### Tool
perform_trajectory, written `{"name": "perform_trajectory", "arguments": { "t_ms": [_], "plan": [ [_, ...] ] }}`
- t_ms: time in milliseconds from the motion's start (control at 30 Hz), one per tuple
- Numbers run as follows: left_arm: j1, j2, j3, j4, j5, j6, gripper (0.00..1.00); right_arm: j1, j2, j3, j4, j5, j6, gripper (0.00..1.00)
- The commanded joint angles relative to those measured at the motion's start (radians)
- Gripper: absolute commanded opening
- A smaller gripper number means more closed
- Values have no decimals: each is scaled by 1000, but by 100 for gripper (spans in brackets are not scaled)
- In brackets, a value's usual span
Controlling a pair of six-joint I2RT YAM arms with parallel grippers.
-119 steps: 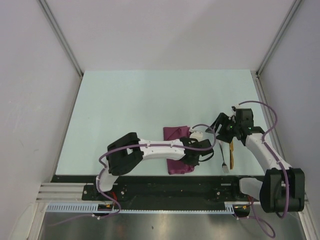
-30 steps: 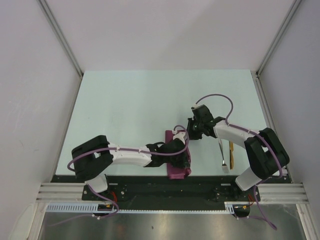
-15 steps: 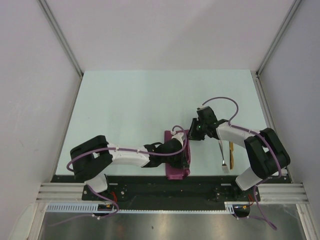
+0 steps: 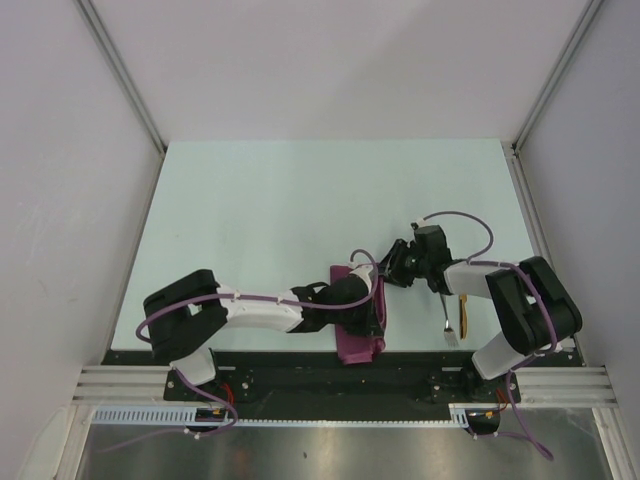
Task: Fold the napkin into a case and place the utensils inside
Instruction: Pick up the 2/3-rectangle-folded napkin from the center of the board.
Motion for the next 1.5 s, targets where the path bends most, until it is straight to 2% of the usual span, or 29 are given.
{"name": "perform_trajectory", "arguments": {
  "t_ms": [0, 133, 367, 433, 567, 833, 933, 967, 1000, 1133, 1167, 1233, 1267, 1367, 1467],
  "plan": [
    [-1, 6, 43, 4, 16, 28, 0, -8, 12, -53, 125, 18, 32, 38],
    [-1, 14, 43, 1, 15, 16, 0, -8, -6, -76, 135, 30, 14, 36],
    [2, 34, 45, 18, 25, 2, 0, -8, -90, -186, 217, 74, 41, 39],
    [2, 40, 45, 25, 36, -4, 0, -6, -78, -194, 253, 87, 32, 39],
    [2, 40, 45, 22, 36, -5, 0, -5, -52, -212, 329, 97, 40, 30],
    [2, 37, 42, 27, 39, -5, 0, -5, 0, -271, 505, 116, 50, 28],
    [2, 45, 46, 31, 41, -7, 0, -2, 29, -292, 588, 110, 60, 15],
    [2, 46, 46, 36, 42, -7, 0, -2, 37, -292, 602, 108, 57, 4],
    [2, 46, 48, 41, 45, -5, 0, 0, 44, -290, 623, 105, 40, 0],
    [6, 46, 56, 33, 31, 2, 12, -14, 61, -300, 701, 78, 18, 0],
    [12, 46, 56, 31, 30, 4, 20, -15, 60, -297, 703, 79, 14, 0],
    [15, 48, 54, 30, 38, 7, 28, -15, 49, -289, 705, 81, -5, 0],
    [18, 49, 54, 28, 42, 12, 37, -15, 43, -281, 702, 85, -11, 0],
    [22, 34, 54, 18, 42, 31, 57, -11, 16, -251, 640, 102, -46, 0],
    [37, -39, 68, -34, 16, 90, 67, -3, -14, -223, 593, 120, -84, 0]
  ]
}}
